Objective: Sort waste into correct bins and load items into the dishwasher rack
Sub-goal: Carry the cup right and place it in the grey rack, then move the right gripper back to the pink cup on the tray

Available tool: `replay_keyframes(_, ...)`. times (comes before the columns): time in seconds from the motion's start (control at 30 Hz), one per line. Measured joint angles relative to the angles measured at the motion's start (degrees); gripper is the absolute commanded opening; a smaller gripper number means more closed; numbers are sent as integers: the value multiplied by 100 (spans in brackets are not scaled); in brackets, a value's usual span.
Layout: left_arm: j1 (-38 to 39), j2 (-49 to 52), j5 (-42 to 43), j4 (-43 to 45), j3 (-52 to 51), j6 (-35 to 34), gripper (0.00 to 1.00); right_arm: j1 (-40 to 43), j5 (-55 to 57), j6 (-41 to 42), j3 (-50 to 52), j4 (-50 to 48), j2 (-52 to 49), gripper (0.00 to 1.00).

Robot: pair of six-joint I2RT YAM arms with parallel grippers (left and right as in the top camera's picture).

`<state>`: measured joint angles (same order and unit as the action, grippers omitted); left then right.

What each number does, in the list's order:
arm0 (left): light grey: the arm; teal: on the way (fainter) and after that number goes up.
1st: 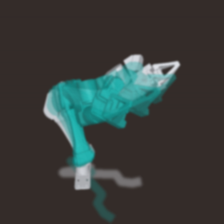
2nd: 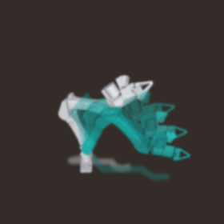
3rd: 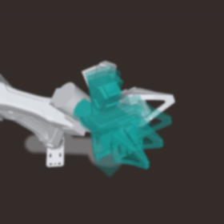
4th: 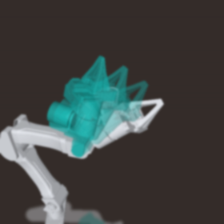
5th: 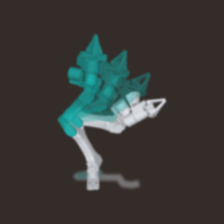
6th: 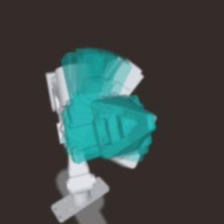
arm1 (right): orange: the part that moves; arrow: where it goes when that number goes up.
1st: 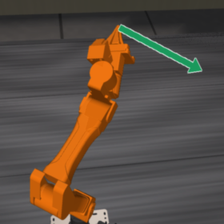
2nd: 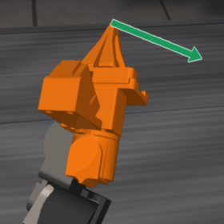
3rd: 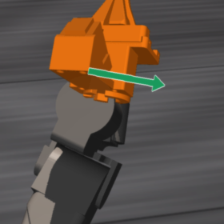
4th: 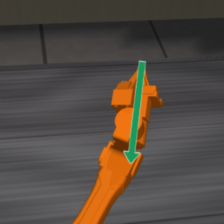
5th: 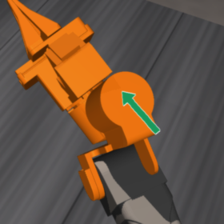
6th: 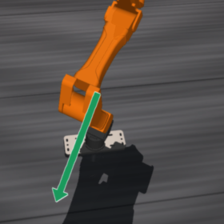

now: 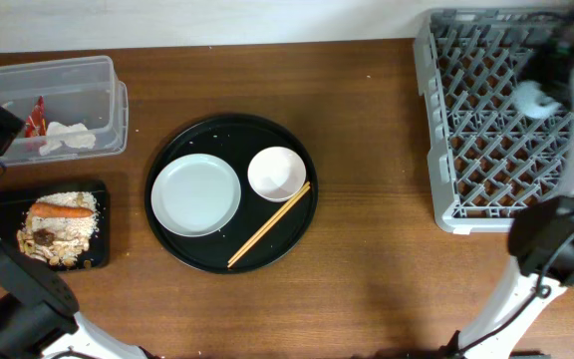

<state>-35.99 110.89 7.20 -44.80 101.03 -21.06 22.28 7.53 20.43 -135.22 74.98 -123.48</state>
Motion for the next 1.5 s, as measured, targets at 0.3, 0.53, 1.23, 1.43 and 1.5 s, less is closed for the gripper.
replay_keyframes(0.3, 0, 0, 0, 0, 0, 0, 99, 1705, -188, -437, 0, 0, 0, 70)
replay_keyframes(0.53, 0, 0, 0, 0, 0, 0, 99, 1803, -232, -767, 0, -7, -31, 73)
replay_keyframes(1.23, 0, 0, 2, -2, 0, -2, 99, -151, -2933, -920, -160, 498, 549, 94)
replay_keyframes(1.43, 0, 0, -2, 0, 0, 0, 99, -3084, -2505, -1010, -142, 485, 455, 63)
replay_keyframes(1.5, 0, 0, 2, -2, 0, 0, 99, -3862, -1926, -807, -142, 385, 243, 63)
